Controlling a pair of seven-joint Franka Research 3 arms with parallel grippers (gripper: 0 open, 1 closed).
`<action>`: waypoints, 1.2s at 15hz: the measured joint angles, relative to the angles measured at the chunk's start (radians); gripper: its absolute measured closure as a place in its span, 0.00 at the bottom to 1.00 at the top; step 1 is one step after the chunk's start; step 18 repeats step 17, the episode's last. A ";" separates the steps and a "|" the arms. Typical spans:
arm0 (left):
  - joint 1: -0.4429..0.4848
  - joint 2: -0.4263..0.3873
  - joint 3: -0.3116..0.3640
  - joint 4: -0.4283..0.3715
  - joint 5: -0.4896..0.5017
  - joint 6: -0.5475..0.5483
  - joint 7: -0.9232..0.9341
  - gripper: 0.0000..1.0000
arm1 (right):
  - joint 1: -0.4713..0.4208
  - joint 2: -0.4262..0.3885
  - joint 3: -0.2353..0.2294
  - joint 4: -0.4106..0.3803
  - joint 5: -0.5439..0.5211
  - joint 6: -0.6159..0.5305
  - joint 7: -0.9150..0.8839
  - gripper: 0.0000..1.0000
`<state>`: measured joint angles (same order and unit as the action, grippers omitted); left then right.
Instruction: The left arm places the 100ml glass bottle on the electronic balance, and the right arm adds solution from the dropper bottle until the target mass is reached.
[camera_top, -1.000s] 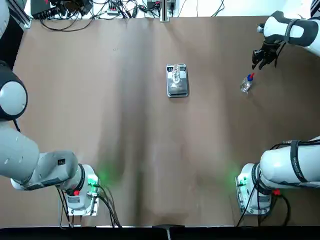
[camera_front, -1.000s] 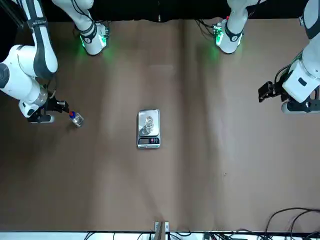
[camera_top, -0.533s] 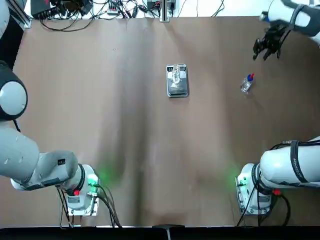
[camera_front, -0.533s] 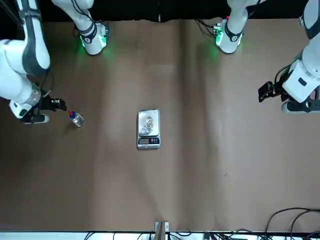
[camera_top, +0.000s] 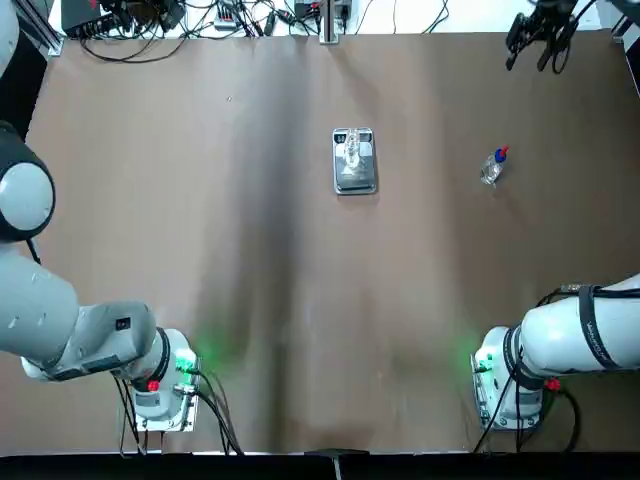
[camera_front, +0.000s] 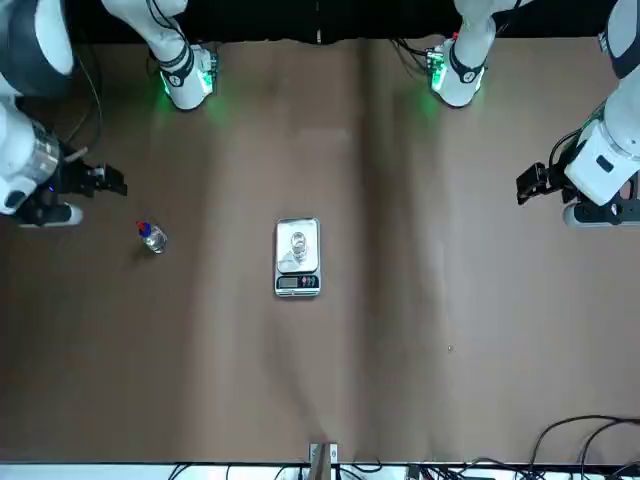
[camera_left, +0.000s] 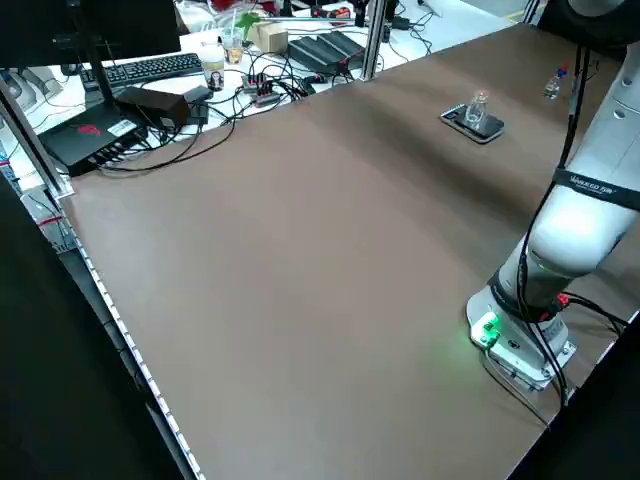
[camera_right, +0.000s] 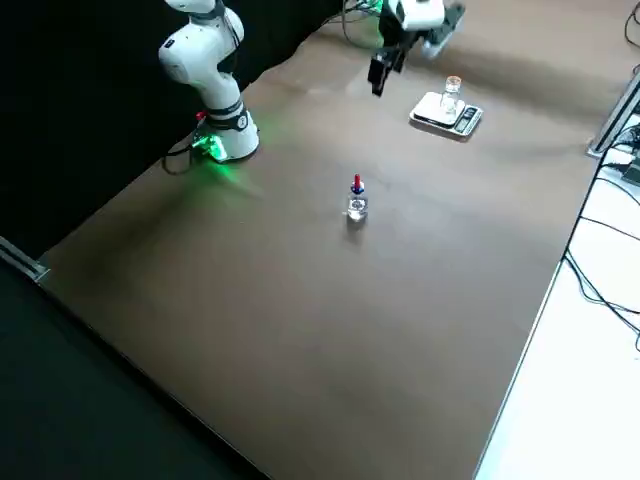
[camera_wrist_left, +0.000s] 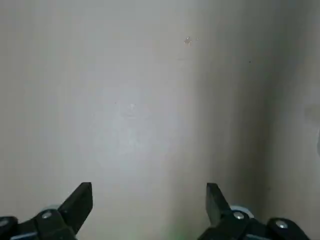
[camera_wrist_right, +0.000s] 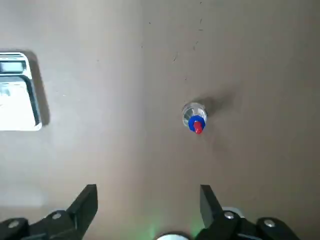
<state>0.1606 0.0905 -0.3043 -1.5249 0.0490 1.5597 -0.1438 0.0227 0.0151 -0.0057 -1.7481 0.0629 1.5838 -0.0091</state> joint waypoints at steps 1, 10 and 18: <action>0.000 0.000 0.000 0.000 0.000 0.000 0.000 0.00 | 0.005 -0.007 0.000 0.059 0.000 -0.059 0.014 0.05; 0.000 0.000 0.001 0.000 0.006 0.000 0.008 0.00 | 0.006 -0.039 0.000 0.141 0.000 -0.124 0.022 0.00; -0.003 0.000 0.000 0.000 0.014 0.003 0.006 0.00 | 0.003 -0.036 -0.009 0.138 -0.002 -0.104 0.025 0.00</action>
